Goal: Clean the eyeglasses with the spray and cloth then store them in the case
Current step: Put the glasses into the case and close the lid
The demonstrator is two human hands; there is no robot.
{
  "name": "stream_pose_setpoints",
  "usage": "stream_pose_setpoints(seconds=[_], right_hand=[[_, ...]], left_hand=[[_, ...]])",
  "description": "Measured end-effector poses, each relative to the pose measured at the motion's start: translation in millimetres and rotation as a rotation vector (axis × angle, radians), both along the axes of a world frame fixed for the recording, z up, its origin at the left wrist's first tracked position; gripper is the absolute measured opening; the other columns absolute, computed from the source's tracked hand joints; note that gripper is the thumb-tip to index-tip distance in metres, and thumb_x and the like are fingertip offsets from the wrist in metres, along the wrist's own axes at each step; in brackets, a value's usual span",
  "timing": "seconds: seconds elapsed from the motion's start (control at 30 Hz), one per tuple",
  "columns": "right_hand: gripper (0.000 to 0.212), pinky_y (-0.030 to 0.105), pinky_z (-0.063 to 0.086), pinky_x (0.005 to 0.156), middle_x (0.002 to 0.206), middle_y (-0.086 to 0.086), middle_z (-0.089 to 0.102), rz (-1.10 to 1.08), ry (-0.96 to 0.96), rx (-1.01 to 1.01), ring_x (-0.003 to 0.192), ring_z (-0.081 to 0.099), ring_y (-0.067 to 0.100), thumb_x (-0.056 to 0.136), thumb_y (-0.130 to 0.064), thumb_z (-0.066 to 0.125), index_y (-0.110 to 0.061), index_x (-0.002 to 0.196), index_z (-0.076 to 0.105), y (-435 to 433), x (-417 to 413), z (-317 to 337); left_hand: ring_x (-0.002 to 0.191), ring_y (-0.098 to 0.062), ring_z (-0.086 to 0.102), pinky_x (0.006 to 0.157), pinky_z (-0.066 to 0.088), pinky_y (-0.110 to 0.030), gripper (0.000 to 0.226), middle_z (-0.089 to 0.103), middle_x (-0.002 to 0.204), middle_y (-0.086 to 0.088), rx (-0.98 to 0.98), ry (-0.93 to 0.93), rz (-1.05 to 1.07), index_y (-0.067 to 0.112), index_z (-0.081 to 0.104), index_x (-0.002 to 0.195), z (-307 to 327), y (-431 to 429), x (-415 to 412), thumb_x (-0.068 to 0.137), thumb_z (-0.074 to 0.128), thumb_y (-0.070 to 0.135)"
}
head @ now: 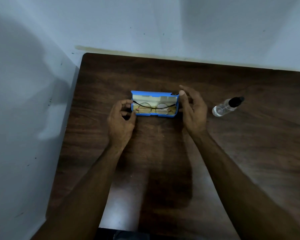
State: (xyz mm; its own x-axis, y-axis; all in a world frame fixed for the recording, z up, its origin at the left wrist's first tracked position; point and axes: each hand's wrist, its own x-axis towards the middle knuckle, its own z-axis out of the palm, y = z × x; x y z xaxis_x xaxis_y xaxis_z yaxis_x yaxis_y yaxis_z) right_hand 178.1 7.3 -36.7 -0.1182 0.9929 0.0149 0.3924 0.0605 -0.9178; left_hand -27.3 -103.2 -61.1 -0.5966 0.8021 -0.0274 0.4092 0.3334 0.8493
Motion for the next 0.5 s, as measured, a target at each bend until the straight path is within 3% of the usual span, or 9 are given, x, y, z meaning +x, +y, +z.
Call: stream_pose_setpoints(seconds=[0.07, 0.2, 0.4, 0.5], right_hand=[[0.030, 0.042, 0.057, 0.087, 0.111, 0.000, 0.068, 0.027, -0.068, 0.058, 0.104, 0.065, 0.012, 0.105, -0.040, 0.057, -0.019, 0.116, 0.075, 1, -2, 2], [0.020, 0.008, 0.044, 0.080, 0.107, 0.005, 0.063, 0.078, -0.134, 0.084, 0.097, 0.059, 0.005, 0.101, -0.033, 0.065, -0.017, 0.101, 0.076, -1, 0, 1], [0.008, 0.010, 0.045, 0.080, 0.106, -0.004, 0.053, 0.115, -0.166, 0.056, 0.098, 0.056, 0.003, 0.089, -0.022, 0.078, -0.020, 0.094, 0.072, -5, 4, -6], [0.012, 0.011, 0.046, 0.082, 0.109, -0.004, 0.052, 0.140, -0.205, 0.060, 0.099, 0.055, 0.003, 0.087, -0.018, 0.081, -0.019, 0.095, 0.072, -8, 6, -9]], left_hand=[[0.102, -0.005, 0.069, 0.083, 0.064, -0.031, 0.040, 0.068, 0.124, 0.010, 0.009, -0.016, 0.011, 0.023, 0.063, 0.127, 0, 0, 0, 0.091, 0.078, 0.015], [0.098, -0.007, 0.072, 0.077, 0.066, -0.038, 0.040, 0.070, 0.121, 0.010, 0.021, -0.040, 0.025, 0.022, 0.062, 0.127, -2, -1, 3, 0.091, 0.079, 0.016], [0.095, -0.016, 0.075, 0.075, 0.066, -0.043, 0.031, 0.071, 0.118, 0.006, 0.042, -0.150, 0.076, 0.024, 0.063, 0.127, -10, -1, 4, 0.097, 0.066, 0.014], [0.085, -0.020, 0.076, 0.066, 0.065, -0.036, 0.021, 0.074, 0.108, 0.001, 0.080, -0.278, 0.143, 0.019, 0.066, 0.122, -3, 0, 6, 0.105, 0.053, 0.018]])
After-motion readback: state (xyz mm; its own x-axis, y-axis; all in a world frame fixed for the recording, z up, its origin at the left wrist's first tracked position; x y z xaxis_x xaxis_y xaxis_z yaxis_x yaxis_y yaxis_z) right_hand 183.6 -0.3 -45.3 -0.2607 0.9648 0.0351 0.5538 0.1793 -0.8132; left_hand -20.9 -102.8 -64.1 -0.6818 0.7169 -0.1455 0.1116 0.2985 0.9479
